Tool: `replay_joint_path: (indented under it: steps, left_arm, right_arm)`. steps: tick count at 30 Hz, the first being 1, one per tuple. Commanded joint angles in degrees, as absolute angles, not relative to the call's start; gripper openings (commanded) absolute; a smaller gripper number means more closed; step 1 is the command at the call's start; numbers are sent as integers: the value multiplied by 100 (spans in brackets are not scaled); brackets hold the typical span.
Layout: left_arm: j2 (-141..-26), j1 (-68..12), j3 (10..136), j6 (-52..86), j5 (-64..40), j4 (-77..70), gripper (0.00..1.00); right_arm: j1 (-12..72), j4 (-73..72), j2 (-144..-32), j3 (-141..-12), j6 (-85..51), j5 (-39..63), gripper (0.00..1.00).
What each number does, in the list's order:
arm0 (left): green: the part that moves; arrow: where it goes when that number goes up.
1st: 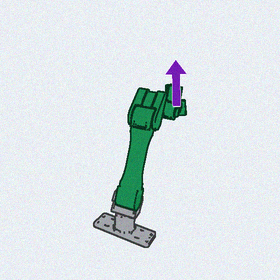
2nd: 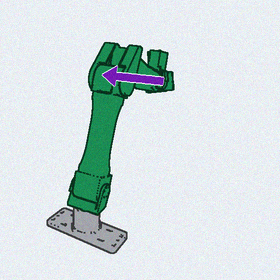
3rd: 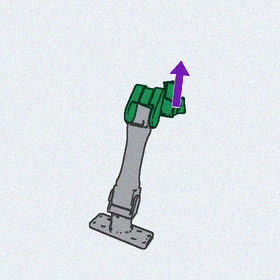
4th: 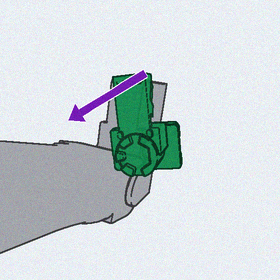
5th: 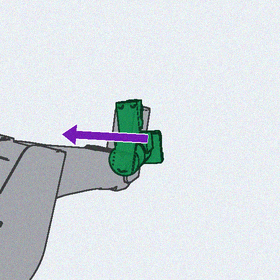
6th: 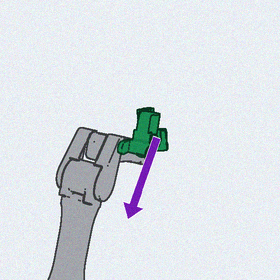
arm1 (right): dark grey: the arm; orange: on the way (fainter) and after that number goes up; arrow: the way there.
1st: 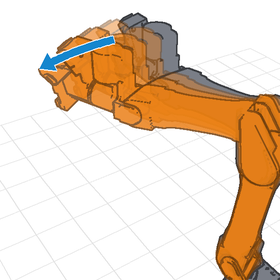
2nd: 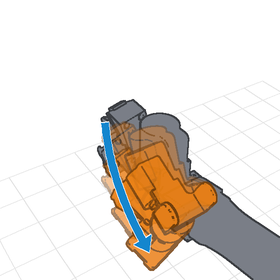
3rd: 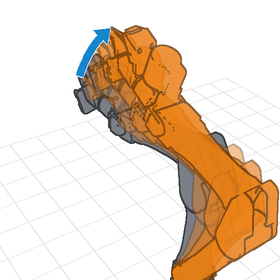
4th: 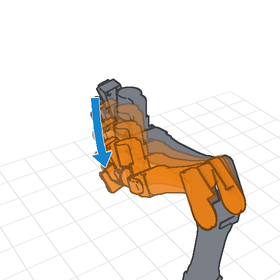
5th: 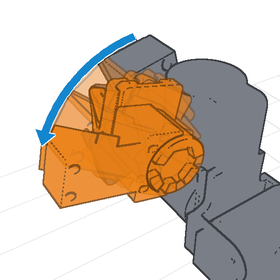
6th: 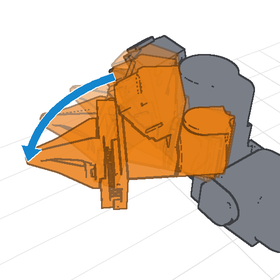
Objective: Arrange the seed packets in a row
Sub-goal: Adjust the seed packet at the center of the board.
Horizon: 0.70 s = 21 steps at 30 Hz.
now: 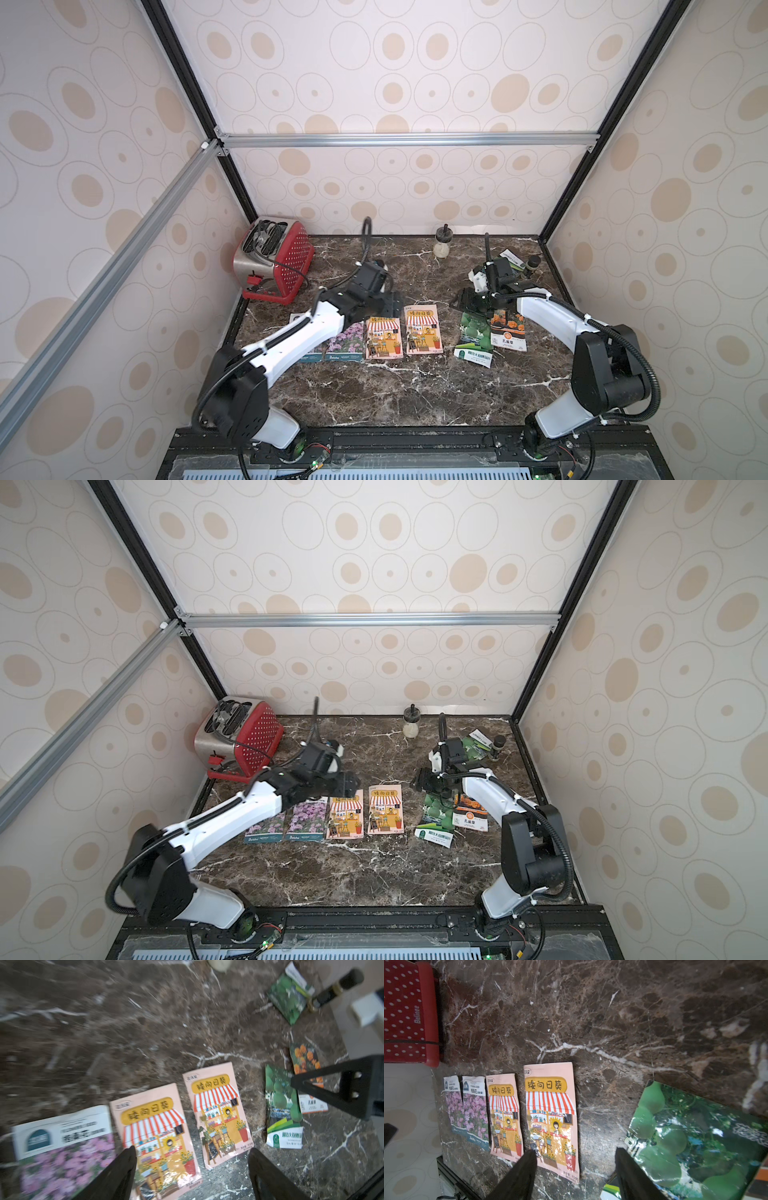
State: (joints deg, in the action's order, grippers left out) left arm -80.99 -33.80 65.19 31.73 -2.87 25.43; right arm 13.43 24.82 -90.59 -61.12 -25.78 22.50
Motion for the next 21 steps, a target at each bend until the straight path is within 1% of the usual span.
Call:
replay_joint_path:
  steps: [1,4,11,21]
  left_arm:
    - [-7712,-3137,6555,3033,-64,3156,86]
    - [-7688,-3131,6680,3022,-71,3328,86]
    - [-7934,-3142,6352,3353,-662,2558,84]
    - [-8420,-3489,6506,3341,-718,2291,84]
  right_arm:
    - [1354,2277,-8896,-6067,-2549,2368,64]
    - [1354,2124,-8925,-5946,-2595,2537,64]
    - [1357,2001,-9223,-5980,-2602,2615,63]
    - [1539,1942,-9984,-6531,-2619,2610,60]
